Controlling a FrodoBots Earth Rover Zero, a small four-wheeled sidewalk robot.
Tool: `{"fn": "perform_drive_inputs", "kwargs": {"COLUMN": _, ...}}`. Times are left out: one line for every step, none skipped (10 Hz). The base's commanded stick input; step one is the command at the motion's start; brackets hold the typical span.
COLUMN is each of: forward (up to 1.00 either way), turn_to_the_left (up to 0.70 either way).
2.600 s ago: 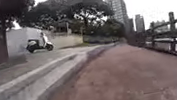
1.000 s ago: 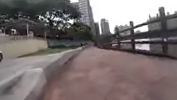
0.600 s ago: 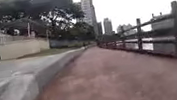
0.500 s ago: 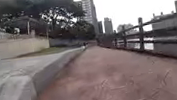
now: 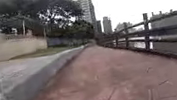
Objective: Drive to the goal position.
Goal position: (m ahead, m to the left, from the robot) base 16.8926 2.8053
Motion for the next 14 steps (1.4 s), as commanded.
{"fn": "perform_drive_inputs", "kwargs": {"forward": 1.0, "turn_to_the_left": 0.0}}
{"fn": "perform_drive_inputs", "kwargs": {"forward": 1.0, "turn_to_the_left": 0.0}}
{"fn": "perform_drive_inputs", "kwargs": {"forward": 1.0, "turn_to_the_left": 0.0}}
{"fn": "perform_drive_inputs", "kwargs": {"forward": 1.0, "turn_to_the_left": 0.0}}
{"fn": "perform_drive_inputs", "kwargs": {"forward": 1.0, "turn_to_the_left": 0.0}}
{"fn": "perform_drive_inputs", "kwargs": {"forward": 1.0, "turn_to_the_left": 0.0}}
{"fn": "perform_drive_inputs", "kwargs": {"forward": 1.0, "turn_to_the_left": 0.0}}
{"fn": "perform_drive_inputs", "kwargs": {"forward": 1.0, "turn_to_the_left": 0.0}}
{"fn": "perform_drive_inputs", "kwargs": {"forward": 1.0, "turn_to_the_left": 0.0}}
{"fn": "perform_drive_inputs", "kwargs": {"forward": 1.0, "turn_to_the_left": 0.0}}
{"fn": "perform_drive_inputs", "kwargs": {"forward": 1.0, "turn_to_the_left": 0.0}}
{"fn": "perform_drive_inputs", "kwargs": {"forward": 1.0, "turn_to_the_left": 0.0}}
{"fn": "perform_drive_inputs", "kwargs": {"forward": 1.0, "turn_to_the_left": -0.03}}
{"fn": "perform_drive_inputs", "kwargs": {"forward": 1.0, "turn_to_the_left": -0.4}}
